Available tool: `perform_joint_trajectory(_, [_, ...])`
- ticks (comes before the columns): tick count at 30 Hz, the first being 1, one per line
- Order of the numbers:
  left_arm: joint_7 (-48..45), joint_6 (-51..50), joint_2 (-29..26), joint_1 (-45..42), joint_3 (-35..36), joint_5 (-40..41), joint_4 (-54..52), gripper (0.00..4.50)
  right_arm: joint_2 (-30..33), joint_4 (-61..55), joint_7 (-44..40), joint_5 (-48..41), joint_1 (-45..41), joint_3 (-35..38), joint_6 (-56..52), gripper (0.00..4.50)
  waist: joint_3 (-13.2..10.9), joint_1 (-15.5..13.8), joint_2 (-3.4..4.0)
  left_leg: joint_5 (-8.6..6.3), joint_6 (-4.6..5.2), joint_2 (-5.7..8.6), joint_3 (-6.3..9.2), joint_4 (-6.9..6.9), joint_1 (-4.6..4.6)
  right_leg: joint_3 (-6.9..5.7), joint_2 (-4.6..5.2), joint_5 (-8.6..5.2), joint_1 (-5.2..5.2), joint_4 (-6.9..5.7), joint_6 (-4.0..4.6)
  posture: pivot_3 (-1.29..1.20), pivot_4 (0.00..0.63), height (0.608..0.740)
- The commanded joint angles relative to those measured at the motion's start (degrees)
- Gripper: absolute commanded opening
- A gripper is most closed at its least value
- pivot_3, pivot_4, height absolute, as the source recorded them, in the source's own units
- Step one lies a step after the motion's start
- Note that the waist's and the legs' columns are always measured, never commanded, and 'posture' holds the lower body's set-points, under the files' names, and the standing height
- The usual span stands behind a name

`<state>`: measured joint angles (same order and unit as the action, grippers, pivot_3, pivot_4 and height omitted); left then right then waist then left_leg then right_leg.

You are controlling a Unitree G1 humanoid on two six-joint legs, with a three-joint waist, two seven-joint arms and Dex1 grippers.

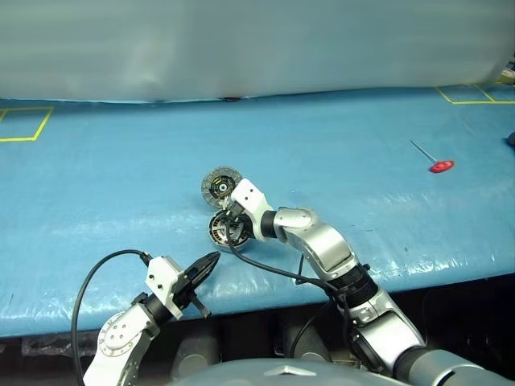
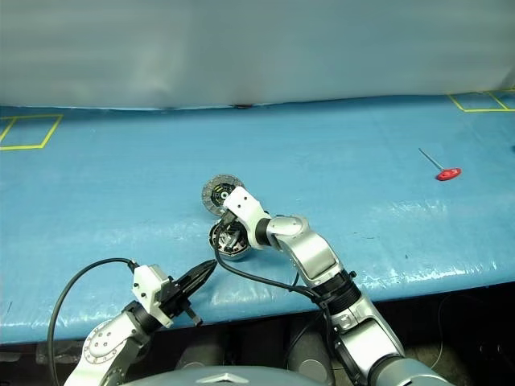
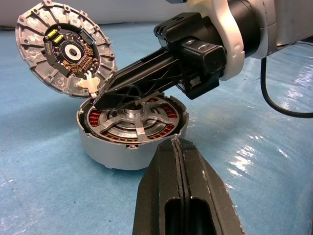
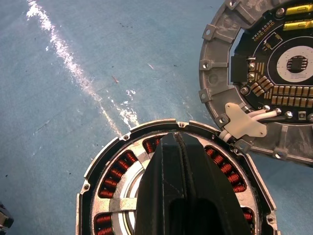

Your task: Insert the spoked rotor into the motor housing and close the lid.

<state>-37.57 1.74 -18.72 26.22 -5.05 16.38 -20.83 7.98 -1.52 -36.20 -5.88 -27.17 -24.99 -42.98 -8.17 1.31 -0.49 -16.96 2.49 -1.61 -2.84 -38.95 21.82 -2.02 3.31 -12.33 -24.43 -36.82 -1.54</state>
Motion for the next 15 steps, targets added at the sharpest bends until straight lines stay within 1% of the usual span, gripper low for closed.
perform_joint_trajectory(1, [-0.23, 0.40, -0.47, 0.11, -0.19, 0.62, -0.92, 0.01, 1.02, 0.40, -0.38, -0.23, 2.02, -0.55, -0.76, 0.00, -0.01, -0.02, 0.02, 0.00, 0.00, 0.00, 0.01, 0.00, 0.01, -0.02, 0.00, 0.00, 0.00, 0.00, 0.00, 0.00, 0.150, 0.740])
perform_joint_trajectory(5, [-0.21, 0.64, -0.52, -0.04, -0.05, 0.53, -0.80, 0.01, 4.13, -4.84, -4.51, -1.13, -0.49, -1.09, -0.37, 0.00, -0.09, -0.18, 0.08, 0.00, 0.01, 0.06, 0.05, 0.01, 0.17, -0.08, 0.06, 0.06, -0.10, 0.04, 0.10, 0.00, 0.150, 0.740])
perform_joint_trajectory(8, [-0.15, 0.95, -0.47, -0.20, -0.01, 0.39, -0.52, 0.01, 7.56, -7.15, -8.06, -0.96, -3.97, -2.35, -0.17, 0.00, -0.12, -0.22, 0.09, -0.01, 0.02, 0.13, 0.10, 0.00, 0.39, -0.14, 0.09, 0.18, -0.20, 0.10, 0.22, 0.00, 0.150, 0.740])
perform_joint_trajectory(10, [-0.08, 1.09, -0.42, -0.31, 0.02, 0.34, -0.38, 0.01, 9.76, -7.77, -10.19, -0.70, -6.62, -3.13, 0.54, 0.00, -0.16, -0.21, 0.11, 0.00, 0.03, 0.14, 0.15, -0.11, 0.83, -0.19, 0.07, 0.23, -0.30, 0.07, 0.17, 0.00, 0.150, 0.740])
perform_joint_trajectory(13, [0.03, 1.26, -0.28, -0.47, -0.01, 0.28, -0.11, 0.01, 11.82, -7.65, -12.34, -0.39, -9.86, -3.71, 1.94, 0.00, -0.23, -0.15, 0.13, 0.00, 0.03, 0.14, 0.18, -0.11, 0.88, -0.23, 0.04, 0.25, -0.32, 0.08, 0.14, 0.00, 0.150, 0.740])
perform_joint_trajectory(15, [0.19, 1.35, -0.08, -0.39, 0.14, 0.48, -0.05, 0.01, 12.13, -7.52, -13.18, -0.80, -10.86, -3.44, 2.22, 0.00, -0.25, -0.15, 0.12, 0.00, 0.03, 0.13, 0.21, -0.10, 0.88, -0.26, -0.07, 0.24, -0.31, 0.09, 0.15, 0.00, 0.150, 0.740])
